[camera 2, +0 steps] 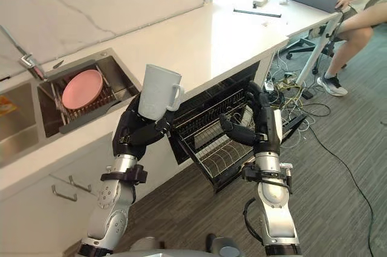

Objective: Walk over to the sink, pick up the cup, carry it to the dishwasher, place the cup inside the dishwasher, then close the dishwasher door

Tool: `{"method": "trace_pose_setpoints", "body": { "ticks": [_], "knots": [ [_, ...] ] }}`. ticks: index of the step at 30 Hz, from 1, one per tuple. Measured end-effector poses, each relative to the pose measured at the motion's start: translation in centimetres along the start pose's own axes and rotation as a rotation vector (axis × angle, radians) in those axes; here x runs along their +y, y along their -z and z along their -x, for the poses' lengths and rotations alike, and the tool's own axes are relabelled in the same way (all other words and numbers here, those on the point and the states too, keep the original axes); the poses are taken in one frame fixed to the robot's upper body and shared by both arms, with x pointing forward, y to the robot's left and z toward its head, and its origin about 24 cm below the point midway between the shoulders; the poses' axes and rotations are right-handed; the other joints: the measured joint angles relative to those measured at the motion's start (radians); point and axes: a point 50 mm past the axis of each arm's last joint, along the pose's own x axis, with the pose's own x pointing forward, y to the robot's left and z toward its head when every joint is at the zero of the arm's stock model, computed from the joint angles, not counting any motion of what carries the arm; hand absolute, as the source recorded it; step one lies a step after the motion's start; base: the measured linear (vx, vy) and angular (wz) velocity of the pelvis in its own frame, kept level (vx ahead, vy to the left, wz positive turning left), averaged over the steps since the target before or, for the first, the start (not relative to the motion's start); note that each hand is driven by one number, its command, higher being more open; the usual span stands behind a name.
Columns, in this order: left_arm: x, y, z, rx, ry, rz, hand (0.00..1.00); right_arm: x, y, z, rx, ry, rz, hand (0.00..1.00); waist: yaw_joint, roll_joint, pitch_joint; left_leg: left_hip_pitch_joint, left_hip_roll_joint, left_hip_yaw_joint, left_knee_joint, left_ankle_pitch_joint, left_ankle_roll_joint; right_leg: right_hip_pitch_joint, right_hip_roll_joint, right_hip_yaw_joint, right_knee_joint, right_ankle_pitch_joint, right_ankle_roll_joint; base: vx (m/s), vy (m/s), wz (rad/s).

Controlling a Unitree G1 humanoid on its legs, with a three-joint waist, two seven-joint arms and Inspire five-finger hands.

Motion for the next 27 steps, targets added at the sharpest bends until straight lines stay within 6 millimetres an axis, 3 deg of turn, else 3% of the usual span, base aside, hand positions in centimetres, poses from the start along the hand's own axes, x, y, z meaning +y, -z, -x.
{"method": "trace_pose_setpoints", "body": {
  "ticks": [2,4,8,15,27],
  "knots": [
    [0.1,0.0,0.0,0.002,-0.001,-0.003,0.3,0.2,0.1,0.1,0.006,-0.013,-0.042,0.9,-0.004,0.009,-0.006,0.029,0.002,-0.002,-0.112,0.102,0.007,0.013,0.01,0.019,-0.014,-0.007,0.032,0.13,0.202,-0.41],
    [0.2,0.3,0.0,0.015,0.004,-0.015,0.3,0.4,0.0,0.5,0.007,-0.024,-0.088,0.9,-0.013,-0.009,-0.017,0.065,-0.033,0.018,-0.186,0.135,0.023,0.015,-0.023,0.029,-0.028,-0.002,0.051,0.11,0.192,-0.14],
    [0.3,0.0,-0.2,0.006,0.023,-0.07,0.3,1.2,-1.1,0.4,-0.034,-0.081,-0.18,0.9,-0.022,-0.009,-0.018,0.142,-0.084,0.05,-0.319,0.192,0.048,0.041,-0.068,0.052,-0.069,0.01,0.083,0.03,0.097,-0.09],
    [-0.5,-0.8,-1.9,-0.044,0.07,-0.105,0.3,3.7,-1.9,0.6,-0.052,-0.204,-0.317,0.9,-0.028,-0.016,-0.029,0.184,-0.094,0.099,-0.401,0.225,0.056,0.041,-0.071,0.1,-0.112,0.041,0.097,0.0,0.025,-0.22],
    [-1.1,1.2,-2.3,0.033,0.073,-0.112,0.3,5.4,-2.4,0.2,-0.052,-0.271,-0.508,0.9,-0.027,-0.029,-0.049,0.197,-0.106,0.125,-0.434,0.239,0.066,0.04,-0.072,0.129,-0.139,0.063,0.112,-0.01,0.003,-0.07]
  ]
}}
